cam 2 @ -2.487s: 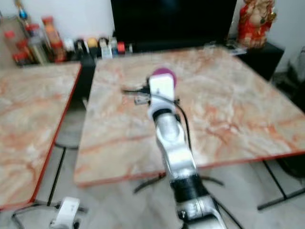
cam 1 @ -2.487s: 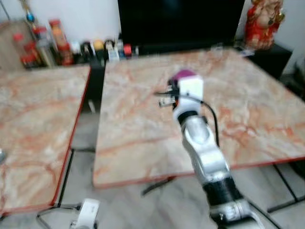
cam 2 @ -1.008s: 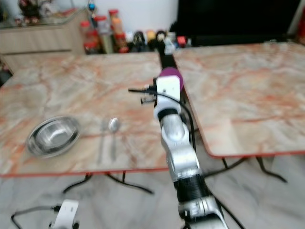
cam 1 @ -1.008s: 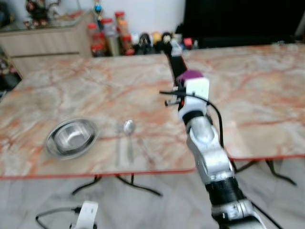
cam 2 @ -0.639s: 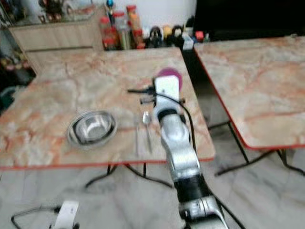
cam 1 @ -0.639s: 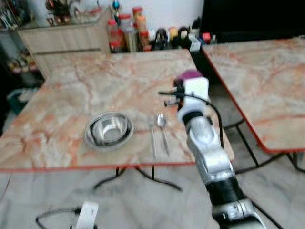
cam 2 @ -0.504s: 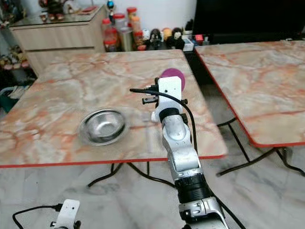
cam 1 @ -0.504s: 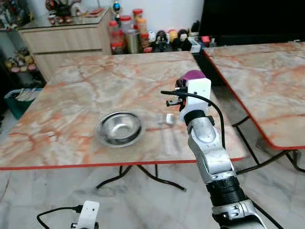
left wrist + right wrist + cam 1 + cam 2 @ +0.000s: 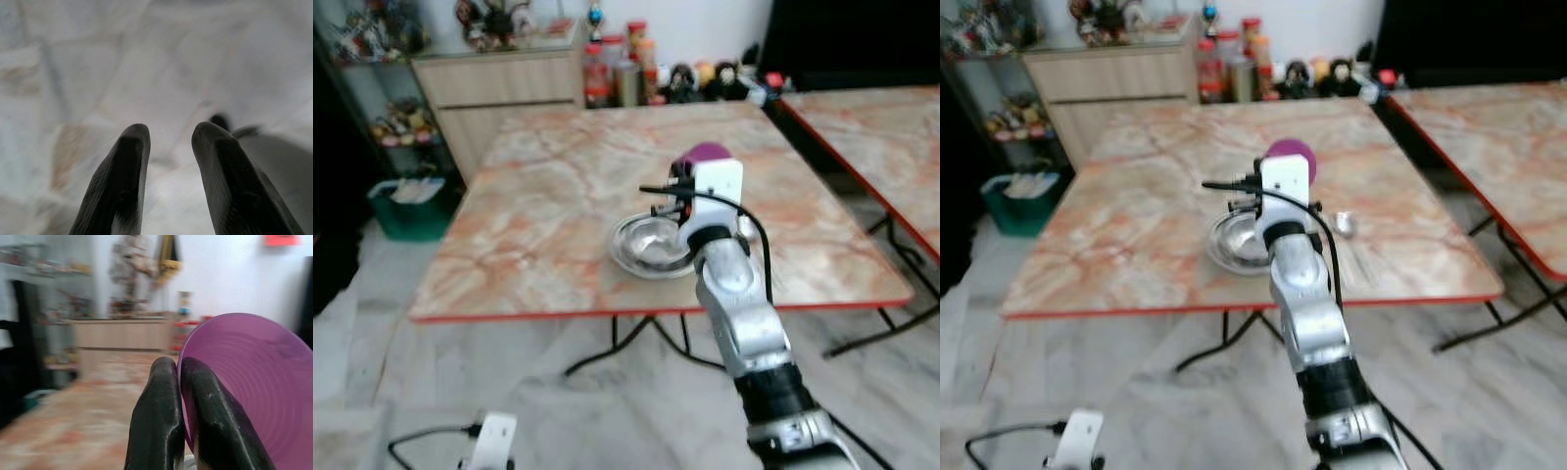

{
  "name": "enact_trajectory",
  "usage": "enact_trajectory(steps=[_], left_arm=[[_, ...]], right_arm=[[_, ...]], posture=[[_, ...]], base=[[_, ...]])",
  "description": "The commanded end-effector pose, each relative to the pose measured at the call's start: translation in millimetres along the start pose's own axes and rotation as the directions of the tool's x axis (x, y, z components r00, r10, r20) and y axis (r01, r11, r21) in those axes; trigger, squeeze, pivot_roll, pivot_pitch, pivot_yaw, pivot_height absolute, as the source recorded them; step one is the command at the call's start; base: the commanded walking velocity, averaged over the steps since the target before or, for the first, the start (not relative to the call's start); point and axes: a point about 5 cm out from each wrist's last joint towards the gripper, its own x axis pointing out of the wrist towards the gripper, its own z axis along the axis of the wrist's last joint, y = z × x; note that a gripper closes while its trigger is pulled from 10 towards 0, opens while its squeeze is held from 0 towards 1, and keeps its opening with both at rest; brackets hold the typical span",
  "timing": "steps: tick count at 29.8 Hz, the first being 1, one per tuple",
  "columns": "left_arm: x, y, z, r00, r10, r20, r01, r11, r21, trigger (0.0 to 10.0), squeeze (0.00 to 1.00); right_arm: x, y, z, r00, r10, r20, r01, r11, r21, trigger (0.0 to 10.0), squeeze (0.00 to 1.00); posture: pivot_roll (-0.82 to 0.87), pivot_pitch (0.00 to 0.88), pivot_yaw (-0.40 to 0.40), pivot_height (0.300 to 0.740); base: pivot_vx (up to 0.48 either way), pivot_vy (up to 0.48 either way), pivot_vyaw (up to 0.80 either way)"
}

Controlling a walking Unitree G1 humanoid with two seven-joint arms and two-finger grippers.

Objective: Setting the table

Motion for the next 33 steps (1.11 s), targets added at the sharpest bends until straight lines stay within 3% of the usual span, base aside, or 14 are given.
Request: enact_trajectory(steps=[1, 13, 27, 33], left_arm=[[0.7, 1.0, 4.8, 1.000, -0.001, 0.016, 0.000, 1.000, 0.014, 10.0, 0.00], [1.1, -0.4, 6.8, 1.000, -0.008, 0.018, 0.008, 1.000, 0.028, 10.0, 0.00], [1.3, -3.0, 10.5, 0.999, -0.023, 0.041, 0.022, 1.000, 0.016, 10.0, 0.00], [1.3, -2.5, 10.8, 0.999, -0.024, 0.042, 0.023, 0.999, 0.026, 10.0, 0.00]], right_arm=[[2.7, -2.3, 9.4, 0.999, -0.002, 0.039, 0.003, 1.000, -0.010, 10.0, 0.00], [2.1, -0.9, 8.4, 0.999, 0.003, 0.039, -0.002, 1.000, -0.009, 10.0, 0.00], [2.0, 0.5, 7.4, 0.999, 0.010, 0.034, -0.010, 1.000, -0.007, 10.0, 0.00], [2.4, -2.1, 6.2, 1.000, -0.004, 0.028, 0.004, 1.000, 0.001, 10.0, 0.00]], posture=[[-0.03, 0.000, 0.043, 0.736], [-0.03, 0.000, 0.045, 0.736], [-0.03, 0.000, 0.051, 0.736], [-0.04, 0.000, 0.055, 0.736]], base=[[0.000, 0.480, 0.00], [0.000, 0.472, 0.00], [0.000, 0.000, 0.00], [0.347, 0.000, 0.00]])
